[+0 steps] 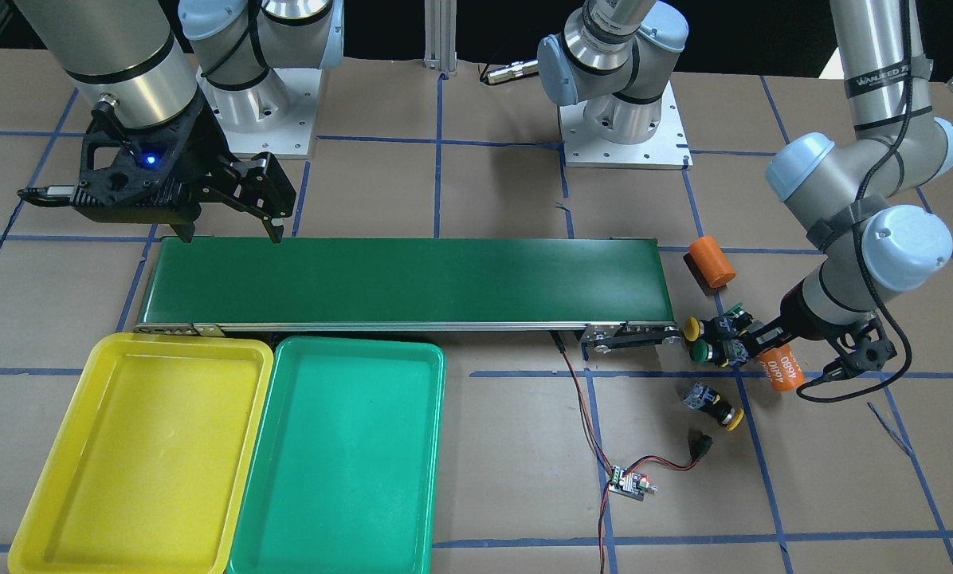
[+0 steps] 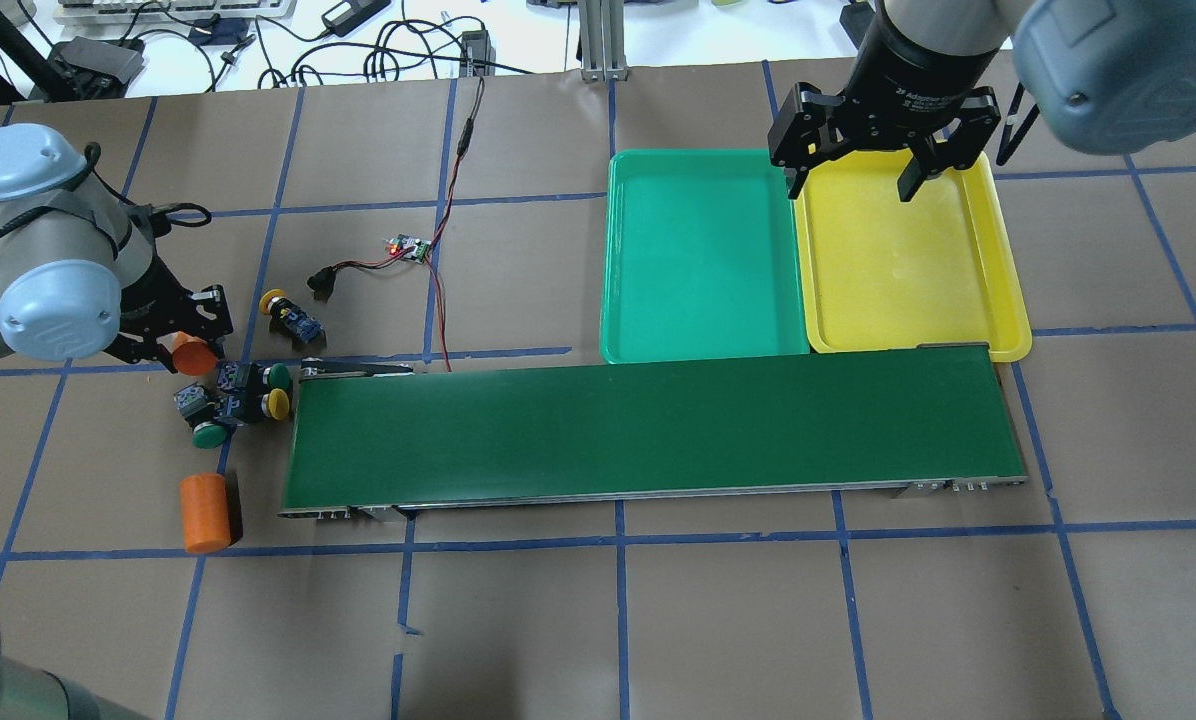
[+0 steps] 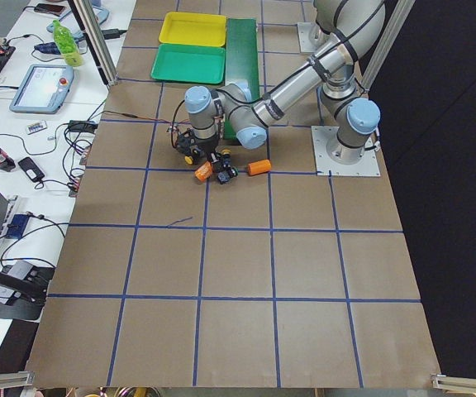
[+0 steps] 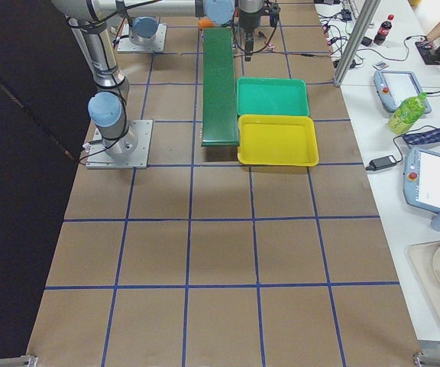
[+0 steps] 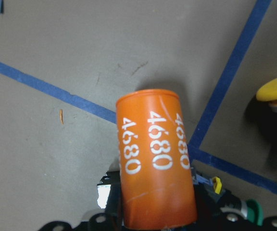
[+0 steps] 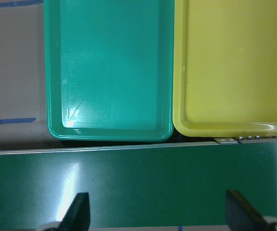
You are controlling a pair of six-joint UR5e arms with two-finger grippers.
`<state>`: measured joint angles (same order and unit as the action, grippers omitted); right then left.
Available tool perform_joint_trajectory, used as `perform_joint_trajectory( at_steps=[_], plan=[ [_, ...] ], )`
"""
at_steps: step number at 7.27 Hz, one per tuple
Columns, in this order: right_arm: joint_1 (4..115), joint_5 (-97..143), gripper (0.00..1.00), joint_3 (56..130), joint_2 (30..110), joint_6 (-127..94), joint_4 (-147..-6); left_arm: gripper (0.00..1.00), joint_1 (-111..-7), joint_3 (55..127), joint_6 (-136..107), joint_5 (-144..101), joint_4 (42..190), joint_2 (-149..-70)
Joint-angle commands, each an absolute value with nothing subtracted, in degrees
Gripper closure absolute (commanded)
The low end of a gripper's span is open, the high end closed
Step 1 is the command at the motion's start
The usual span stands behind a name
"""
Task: Sort buttons by color to trays
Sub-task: 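Grasp the orange cylinder with the left gripper and lift it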
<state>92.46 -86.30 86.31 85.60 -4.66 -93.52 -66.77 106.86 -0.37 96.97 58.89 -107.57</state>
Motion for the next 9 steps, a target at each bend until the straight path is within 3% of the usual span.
perform_joint_trajectory(
  at_steps=[1,3,9],
  plan=[
    [92.5,-86.3,0.00,86.3,85.6,-4.7,-93.5,1.00,-67.7,102.9,-3.8,96.2,72.5,-103.2],
    [92.5,-86.3,0.00,86.3,85.6,-4.7,-93.5,1.00,-68.0,98.9,-13.0,85.0,88.9,-100.3],
    [92.5,-86.3,0.00,86.3,85.6,-4.7,-93.5,1.00,-73.2,106.9,-25.3,66.0,93.4,-98.9]
  ],
)
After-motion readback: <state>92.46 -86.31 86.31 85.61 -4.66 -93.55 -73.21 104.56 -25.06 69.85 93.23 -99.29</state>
